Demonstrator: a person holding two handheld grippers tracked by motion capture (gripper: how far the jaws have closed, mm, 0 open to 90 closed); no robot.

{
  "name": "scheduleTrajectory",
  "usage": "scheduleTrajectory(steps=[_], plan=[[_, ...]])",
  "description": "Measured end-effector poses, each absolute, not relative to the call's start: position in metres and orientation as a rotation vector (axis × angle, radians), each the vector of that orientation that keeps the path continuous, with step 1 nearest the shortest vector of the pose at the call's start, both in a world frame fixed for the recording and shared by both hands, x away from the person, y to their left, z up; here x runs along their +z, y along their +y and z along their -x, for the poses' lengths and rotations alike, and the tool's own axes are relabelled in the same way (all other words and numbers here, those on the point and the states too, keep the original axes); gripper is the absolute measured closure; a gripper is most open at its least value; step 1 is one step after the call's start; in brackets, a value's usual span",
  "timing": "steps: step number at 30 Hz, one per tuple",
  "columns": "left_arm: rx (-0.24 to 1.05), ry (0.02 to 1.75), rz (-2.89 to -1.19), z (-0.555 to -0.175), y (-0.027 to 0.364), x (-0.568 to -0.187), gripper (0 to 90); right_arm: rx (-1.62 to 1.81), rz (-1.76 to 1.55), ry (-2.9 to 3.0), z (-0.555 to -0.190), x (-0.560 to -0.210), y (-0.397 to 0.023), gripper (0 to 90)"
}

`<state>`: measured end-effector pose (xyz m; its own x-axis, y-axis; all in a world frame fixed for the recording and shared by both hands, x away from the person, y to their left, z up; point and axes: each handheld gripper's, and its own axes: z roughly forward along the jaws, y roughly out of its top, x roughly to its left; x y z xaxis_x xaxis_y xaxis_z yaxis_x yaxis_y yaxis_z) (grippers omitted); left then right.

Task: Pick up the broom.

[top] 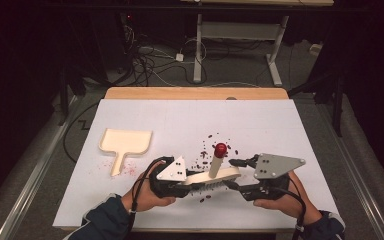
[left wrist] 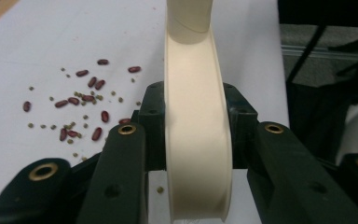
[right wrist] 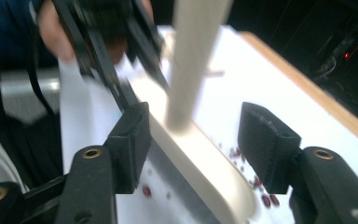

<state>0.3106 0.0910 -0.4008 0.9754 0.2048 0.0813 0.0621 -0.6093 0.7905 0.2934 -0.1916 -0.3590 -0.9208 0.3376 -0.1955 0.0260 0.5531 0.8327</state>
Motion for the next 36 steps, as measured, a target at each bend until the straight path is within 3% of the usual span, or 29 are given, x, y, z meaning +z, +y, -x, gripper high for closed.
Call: scheduleTrajectory(steps=[5, 11, 18, 21, 29, 36], plan=[[0.159, 0.114, -2.256, -0.303, 0.096, -0.404, 66.1, 1.203, -0.2, 2.598, -0.298, -0.378, -0.175, 43.0], [0.12, 0.025, -2.302, -0.299, 0.088, -0.408, 65.9, 1.197, -0.12, 2.757, -0.302, -0.401, -0.158, 59.8], [0.106, -0.019, -2.307, -0.299, 0.089, -0.407, 62.4, 1.251, -0.079, 2.797, -0.3, -0.405, -0.156, 67.2], [0.155, 0.006, -2.289, -0.299, 0.091, -0.405, 59.9, 1.243, -0.086, 2.772, -0.299, -0.402, -0.156, 67.5], [0.413, 0.265, -2.198, -0.302, 0.125, -0.4, 27.9, 1.16, -0.189, 2.692, -0.303, -0.392, -0.167, 67.6], [0.62, 0.478, -2.143, -0.295, 0.172, -0.413, 22.1, 1.193, -0.331, 2.594, -0.311, -0.38, -0.181, 67.6]])
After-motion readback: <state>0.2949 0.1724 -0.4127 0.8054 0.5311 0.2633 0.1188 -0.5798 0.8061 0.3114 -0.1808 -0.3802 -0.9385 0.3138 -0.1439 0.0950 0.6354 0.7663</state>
